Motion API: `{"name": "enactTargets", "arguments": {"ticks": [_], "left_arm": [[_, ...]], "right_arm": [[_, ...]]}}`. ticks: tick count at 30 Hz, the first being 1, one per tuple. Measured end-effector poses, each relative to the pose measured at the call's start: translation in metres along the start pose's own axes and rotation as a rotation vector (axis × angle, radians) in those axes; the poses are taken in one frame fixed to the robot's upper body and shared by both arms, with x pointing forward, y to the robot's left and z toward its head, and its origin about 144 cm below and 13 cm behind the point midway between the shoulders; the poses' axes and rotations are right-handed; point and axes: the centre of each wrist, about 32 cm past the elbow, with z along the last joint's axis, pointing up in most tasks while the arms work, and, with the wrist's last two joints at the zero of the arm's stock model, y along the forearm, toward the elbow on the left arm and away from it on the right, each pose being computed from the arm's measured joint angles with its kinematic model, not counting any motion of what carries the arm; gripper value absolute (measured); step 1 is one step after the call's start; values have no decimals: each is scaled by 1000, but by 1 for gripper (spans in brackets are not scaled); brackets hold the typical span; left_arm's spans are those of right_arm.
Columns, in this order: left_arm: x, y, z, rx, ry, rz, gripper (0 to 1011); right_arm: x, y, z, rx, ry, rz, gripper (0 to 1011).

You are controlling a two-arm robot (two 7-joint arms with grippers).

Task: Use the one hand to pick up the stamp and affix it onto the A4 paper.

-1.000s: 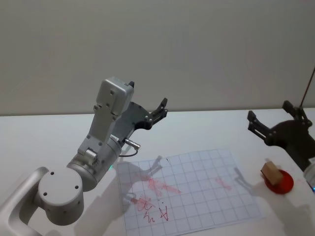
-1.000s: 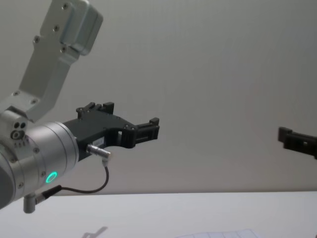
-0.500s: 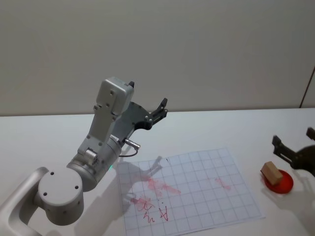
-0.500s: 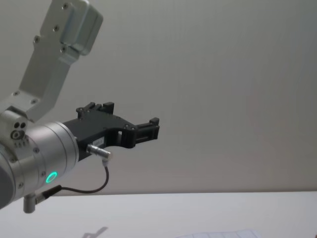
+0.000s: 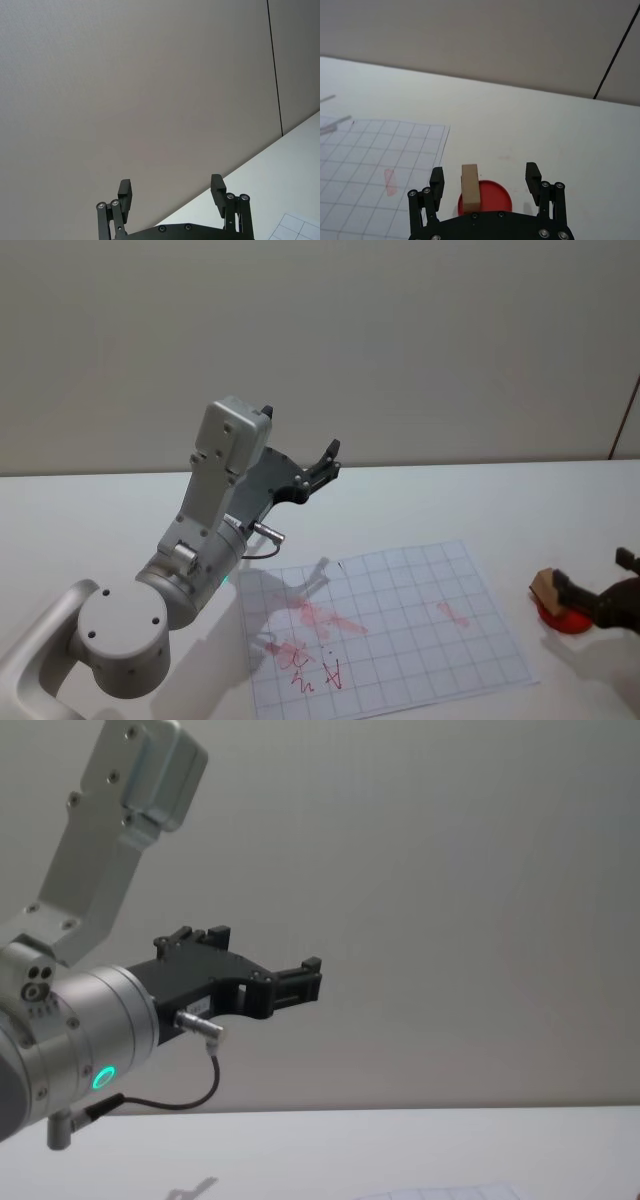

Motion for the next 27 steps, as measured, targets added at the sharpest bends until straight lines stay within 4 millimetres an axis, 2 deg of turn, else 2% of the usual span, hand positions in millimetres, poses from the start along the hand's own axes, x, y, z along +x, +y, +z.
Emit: {"name": "enactTargets", "arguments": {"ticks": [13, 27], "left_arm": [[0, 0, 0, 0, 0, 0, 1001], [0, 0, 0, 0, 0, 0, 1001]], "right_arm": [[6, 14, -8, -135, -42, 47, 1001], [5, 25, -12, -173, -55, 70, 1001]]}}
